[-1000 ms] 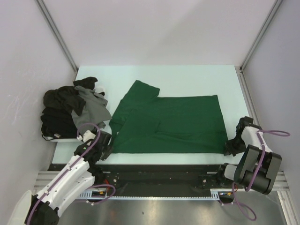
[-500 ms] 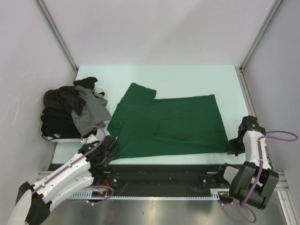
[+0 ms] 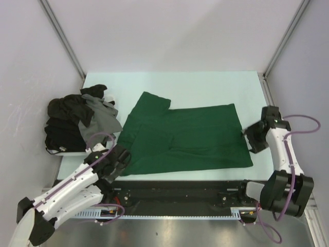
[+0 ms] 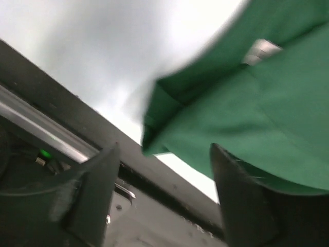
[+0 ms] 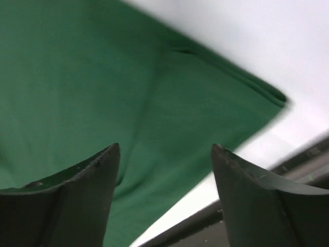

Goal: Fold and stack the t-shirts
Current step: Grap the side of the flattened tshirt furthest away from the robot with both arms

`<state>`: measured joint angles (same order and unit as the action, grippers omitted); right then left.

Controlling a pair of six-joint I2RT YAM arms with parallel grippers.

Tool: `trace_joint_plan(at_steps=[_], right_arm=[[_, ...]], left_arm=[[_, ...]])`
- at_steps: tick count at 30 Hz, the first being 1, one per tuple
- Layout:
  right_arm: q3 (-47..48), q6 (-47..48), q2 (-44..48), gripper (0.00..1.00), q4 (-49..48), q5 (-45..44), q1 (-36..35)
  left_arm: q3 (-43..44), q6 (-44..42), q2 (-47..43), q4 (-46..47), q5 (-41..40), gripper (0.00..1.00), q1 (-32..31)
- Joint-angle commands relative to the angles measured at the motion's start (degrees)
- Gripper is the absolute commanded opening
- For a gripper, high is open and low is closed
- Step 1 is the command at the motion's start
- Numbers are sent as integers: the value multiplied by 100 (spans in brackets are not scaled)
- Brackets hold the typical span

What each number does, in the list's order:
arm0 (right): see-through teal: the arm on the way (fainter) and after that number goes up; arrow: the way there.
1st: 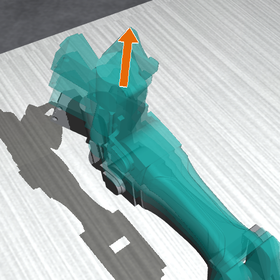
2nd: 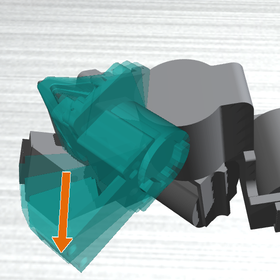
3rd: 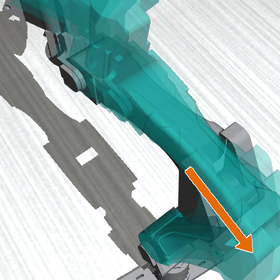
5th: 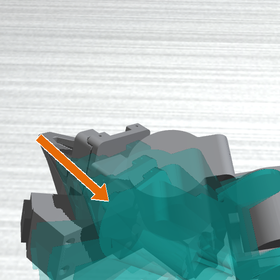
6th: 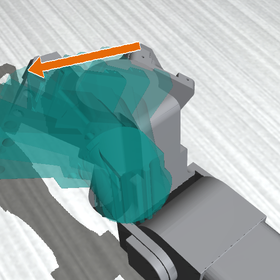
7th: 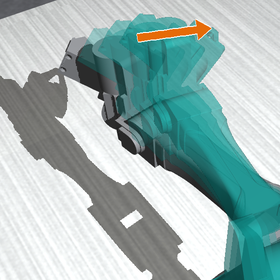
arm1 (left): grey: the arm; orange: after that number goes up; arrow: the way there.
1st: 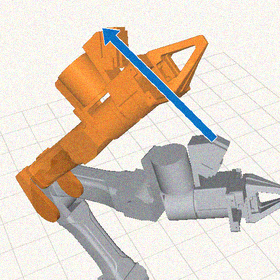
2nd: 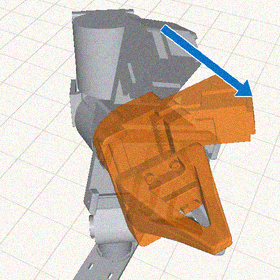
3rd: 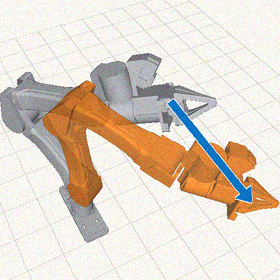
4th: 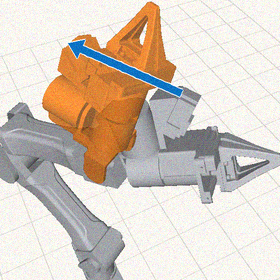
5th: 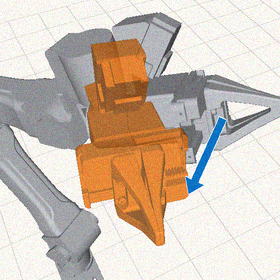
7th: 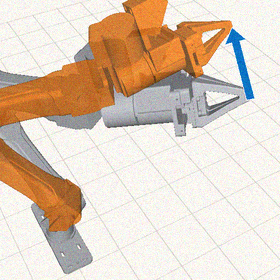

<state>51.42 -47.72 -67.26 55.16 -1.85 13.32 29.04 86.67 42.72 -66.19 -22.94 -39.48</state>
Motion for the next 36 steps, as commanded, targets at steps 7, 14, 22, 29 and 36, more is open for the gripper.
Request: trace_joint_plan(at_steps=[7,14,22,29,36], right_arm=[[-138,-192,-1086,94,-1181,202,-946],[-1079,-369,-938,100,-1814,26,-814],[-1942,-518,-622,100,-2282,185,-208],[-2355,-589,564,100,-1456,-369,494],[-2575,-255,961,100,-963,-211,874]], left_arm=[[2482,-581,-167,-1519,-747,99,-33],[2528,-915,-211,-808,-536,100,-33],[2756,-1126,-387,-789,-791,100,-33],[2809,-1205,-431,-834,-1072,100,-33],[2686,-1355,-405,-579,-1020,99,-33]])
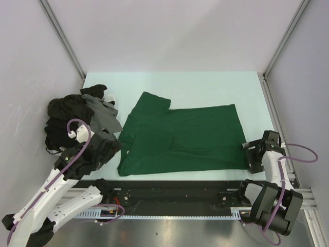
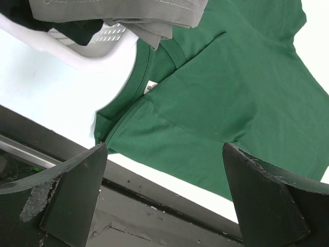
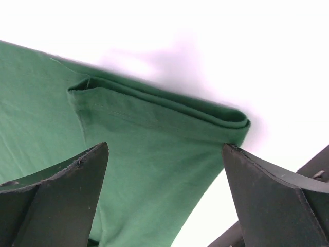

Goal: Fold and stack the t-shirts
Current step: Grap the side of the flattened tshirt furthest away from the robot with both arms

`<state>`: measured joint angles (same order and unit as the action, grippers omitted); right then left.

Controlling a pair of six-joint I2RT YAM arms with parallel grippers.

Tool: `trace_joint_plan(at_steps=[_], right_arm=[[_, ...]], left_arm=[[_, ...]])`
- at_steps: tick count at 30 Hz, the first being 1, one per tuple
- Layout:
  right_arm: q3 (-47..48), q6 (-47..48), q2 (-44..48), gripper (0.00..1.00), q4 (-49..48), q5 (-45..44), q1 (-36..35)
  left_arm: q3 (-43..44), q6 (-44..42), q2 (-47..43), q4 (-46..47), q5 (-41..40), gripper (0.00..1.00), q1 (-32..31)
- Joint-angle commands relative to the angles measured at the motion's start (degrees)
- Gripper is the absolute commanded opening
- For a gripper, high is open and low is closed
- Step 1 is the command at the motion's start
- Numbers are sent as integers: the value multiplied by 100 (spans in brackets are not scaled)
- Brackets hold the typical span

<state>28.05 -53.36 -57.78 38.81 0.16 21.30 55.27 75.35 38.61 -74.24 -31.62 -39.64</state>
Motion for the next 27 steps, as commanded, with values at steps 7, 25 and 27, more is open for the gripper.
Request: trace_joint_plan(at_steps=[7,25,27], right_arm=[[-204,441,-119,100,768,-403,50],[2444,686,-750,100,789,96,-1286],[3019,1063,-1163,100,436,360,-1286]], left_arm=[[-33,-293,-3,234,-152,100,-18],[766,-2770,1736,3282,1156,100,658],[977,-3183,2166,3888,1543,99,1018]])
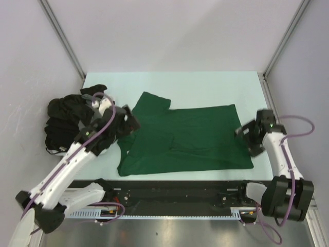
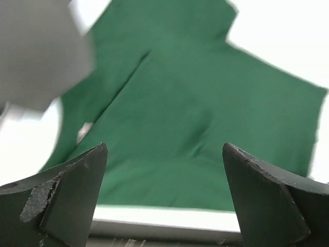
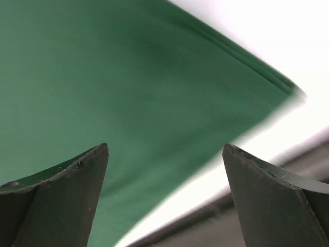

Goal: Fold and stack the t-shirts
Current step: Grap the side of the flattened tshirt furthest away from the robot with both arms

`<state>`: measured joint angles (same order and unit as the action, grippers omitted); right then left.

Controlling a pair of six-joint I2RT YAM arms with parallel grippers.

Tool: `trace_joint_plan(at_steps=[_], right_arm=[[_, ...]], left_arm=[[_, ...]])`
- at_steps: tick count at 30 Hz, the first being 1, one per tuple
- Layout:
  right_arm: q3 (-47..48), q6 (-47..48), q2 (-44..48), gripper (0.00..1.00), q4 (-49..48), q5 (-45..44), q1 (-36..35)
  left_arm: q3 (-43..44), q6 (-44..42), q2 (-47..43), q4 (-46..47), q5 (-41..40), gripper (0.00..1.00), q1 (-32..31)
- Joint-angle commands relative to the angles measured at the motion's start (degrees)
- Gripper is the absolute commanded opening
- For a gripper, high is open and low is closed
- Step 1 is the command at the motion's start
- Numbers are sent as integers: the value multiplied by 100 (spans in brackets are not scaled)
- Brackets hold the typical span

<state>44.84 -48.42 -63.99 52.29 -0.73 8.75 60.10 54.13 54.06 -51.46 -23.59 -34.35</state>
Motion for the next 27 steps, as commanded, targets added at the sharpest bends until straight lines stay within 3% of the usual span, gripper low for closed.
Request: trace_joint_plan(at_steps=[1,5,9,12,20,23,27], right_arm=[[1683,945,-1110,100,-1166,625,-40],[3500,1835,-2703,100,-1265,768,-67],[4269,2346,-3926,100,-1607,513,-137],[4672,2478,-4770,100,-2020,819,-137],[5439,2707,-5801,98,-2364,1515,-181],[5430,2751,-5783,98,-2426,1497,-111],[5386,2768,-5704,98,-2399,1295,-5]], left_arm=[[547,-1193,1093,1804,821,99,604],[1290,-1834,2483,2518,1060,97,1227],[2058,-2538,4039,3105,471,94,1281],[2628,-3056,5146,3932,435,91,1290],[5990,-3216,7916,3091,23,84,1387],[6854,-3137,8541,2651,-380,84,1404],[6955,-2559,8761,2151,-375,86,1641]])
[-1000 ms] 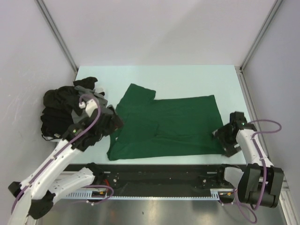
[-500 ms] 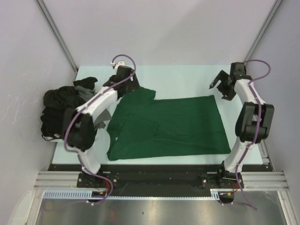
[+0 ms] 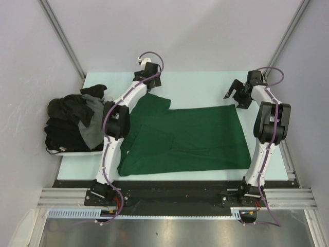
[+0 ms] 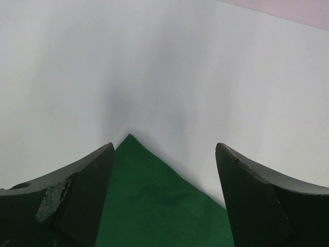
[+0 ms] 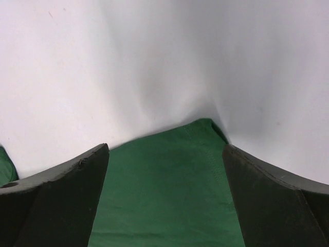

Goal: Fold and stack the t-shirts
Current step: Grap the side of the flattened tshirt furthest away from the robot with both arms

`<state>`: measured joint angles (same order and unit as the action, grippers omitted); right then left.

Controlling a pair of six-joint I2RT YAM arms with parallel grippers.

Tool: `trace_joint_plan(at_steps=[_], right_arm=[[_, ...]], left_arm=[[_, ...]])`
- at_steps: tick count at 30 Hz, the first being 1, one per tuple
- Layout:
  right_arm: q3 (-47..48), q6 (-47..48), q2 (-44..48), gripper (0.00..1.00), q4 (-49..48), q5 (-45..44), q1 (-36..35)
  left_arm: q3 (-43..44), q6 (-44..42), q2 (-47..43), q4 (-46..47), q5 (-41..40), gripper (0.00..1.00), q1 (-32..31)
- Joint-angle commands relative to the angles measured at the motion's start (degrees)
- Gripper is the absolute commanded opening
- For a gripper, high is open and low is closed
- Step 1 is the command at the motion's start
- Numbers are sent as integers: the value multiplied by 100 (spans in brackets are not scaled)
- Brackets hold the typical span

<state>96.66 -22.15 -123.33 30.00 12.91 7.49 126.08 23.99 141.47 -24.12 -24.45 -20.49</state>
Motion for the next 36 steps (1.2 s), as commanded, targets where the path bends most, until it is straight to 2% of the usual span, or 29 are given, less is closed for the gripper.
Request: trace_joint_plan(at_steps=[1,3,5,8,12,18,25,30,33,34,36], right_arm=[[169,141,222,98,-161,-95,148],[160,115,213,98,-161,-139,165],[195,106,169,98,-126,-113,165],[292,79,81,98,-56,-95,148],[327,114,54,98,-12,-122,139],[318,132,46,99,6,-122,157],[309,88,2,99,-3,-25,157],[301,88,28,99,-11,28,165],[248,71,72,99,-29,36,192],[230,62,72,99,-38,36,218],[230,44,55,99,-38,63,236]], left_arm=[[364,632,56,-698,-228,86,308],[391,1140,161,-1040,-78,85,457],[382,1257,214,-1068,132,84,476],[513,1275,372,-1016,361,84,476],[1057,1319,715,-1270,633,80,476],[1401,1135,996,-1683,766,79,458],[1437,845,1040,-2114,599,66,379],[1691,713,1181,-2299,581,60,362],[1806,695,1243,-2352,634,52,379],[1806,678,1251,-2317,660,45,379],[1797,660,1243,-2247,739,39,423]])
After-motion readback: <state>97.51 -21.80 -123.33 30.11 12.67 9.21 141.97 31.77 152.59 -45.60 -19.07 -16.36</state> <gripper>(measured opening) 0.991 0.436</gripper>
